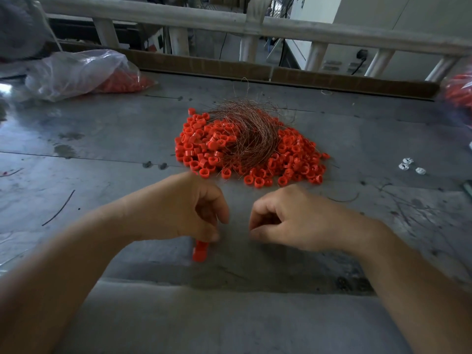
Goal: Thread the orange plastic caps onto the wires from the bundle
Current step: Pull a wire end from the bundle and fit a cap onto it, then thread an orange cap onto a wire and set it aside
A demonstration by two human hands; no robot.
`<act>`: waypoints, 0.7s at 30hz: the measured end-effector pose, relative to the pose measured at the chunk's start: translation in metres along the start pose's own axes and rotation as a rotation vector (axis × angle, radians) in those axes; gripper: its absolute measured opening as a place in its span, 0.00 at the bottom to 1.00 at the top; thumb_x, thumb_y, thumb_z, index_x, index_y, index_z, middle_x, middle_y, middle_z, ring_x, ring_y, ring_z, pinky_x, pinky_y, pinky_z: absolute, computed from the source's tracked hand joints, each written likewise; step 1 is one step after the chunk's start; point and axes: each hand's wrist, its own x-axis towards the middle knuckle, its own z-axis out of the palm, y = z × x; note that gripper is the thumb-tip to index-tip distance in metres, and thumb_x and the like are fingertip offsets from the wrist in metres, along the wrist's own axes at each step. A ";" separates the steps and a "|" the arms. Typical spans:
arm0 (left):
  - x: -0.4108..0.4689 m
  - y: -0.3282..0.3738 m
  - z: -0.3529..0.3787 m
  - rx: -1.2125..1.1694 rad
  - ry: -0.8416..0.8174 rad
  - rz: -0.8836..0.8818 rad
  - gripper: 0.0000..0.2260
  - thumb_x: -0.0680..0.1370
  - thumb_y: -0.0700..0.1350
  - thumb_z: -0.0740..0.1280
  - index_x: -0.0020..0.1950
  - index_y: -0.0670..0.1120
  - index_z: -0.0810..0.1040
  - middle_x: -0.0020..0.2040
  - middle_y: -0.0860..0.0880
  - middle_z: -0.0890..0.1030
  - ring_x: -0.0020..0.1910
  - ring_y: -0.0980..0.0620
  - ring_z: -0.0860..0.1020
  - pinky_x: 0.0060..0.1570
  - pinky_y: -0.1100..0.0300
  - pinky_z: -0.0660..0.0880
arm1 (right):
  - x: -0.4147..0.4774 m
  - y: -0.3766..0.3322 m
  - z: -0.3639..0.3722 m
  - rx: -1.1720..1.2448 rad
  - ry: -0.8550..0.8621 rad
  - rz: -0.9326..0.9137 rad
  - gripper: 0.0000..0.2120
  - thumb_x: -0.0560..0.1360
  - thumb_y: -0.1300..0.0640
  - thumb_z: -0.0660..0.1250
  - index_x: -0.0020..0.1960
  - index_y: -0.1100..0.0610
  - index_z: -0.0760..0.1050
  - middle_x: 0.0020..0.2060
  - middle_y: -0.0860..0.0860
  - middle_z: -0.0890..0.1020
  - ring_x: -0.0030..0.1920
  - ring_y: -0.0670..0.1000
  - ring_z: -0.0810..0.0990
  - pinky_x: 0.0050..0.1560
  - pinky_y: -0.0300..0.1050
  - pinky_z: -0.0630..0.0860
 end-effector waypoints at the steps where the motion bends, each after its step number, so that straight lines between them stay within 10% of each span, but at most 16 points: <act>1: 0.000 0.000 0.000 0.012 -0.009 0.001 0.13 0.65 0.39 0.76 0.33 0.57 0.79 0.33 0.57 0.82 0.29 0.63 0.78 0.31 0.73 0.71 | 0.001 0.000 0.001 -0.016 -0.017 0.006 0.02 0.73 0.54 0.68 0.43 0.51 0.79 0.35 0.42 0.78 0.37 0.36 0.75 0.38 0.25 0.70; 11: 0.015 -0.016 -0.005 0.269 0.673 -0.042 0.06 0.69 0.45 0.74 0.42 0.53 0.80 0.37 0.59 0.73 0.35 0.61 0.72 0.36 0.68 0.64 | -0.002 0.004 -0.006 0.041 0.001 0.005 0.23 0.59 0.31 0.61 0.41 0.47 0.77 0.35 0.41 0.79 0.37 0.36 0.76 0.36 0.29 0.71; 21: 0.028 -0.037 -0.008 0.353 0.657 -0.154 0.05 0.70 0.44 0.72 0.45 0.48 0.80 0.37 0.56 0.72 0.38 0.53 0.71 0.37 0.59 0.63 | -0.004 0.034 -0.029 0.036 0.417 0.173 0.08 0.71 0.46 0.67 0.36 0.48 0.77 0.30 0.41 0.77 0.33 0.39 0.75 0.33 0.31 0.68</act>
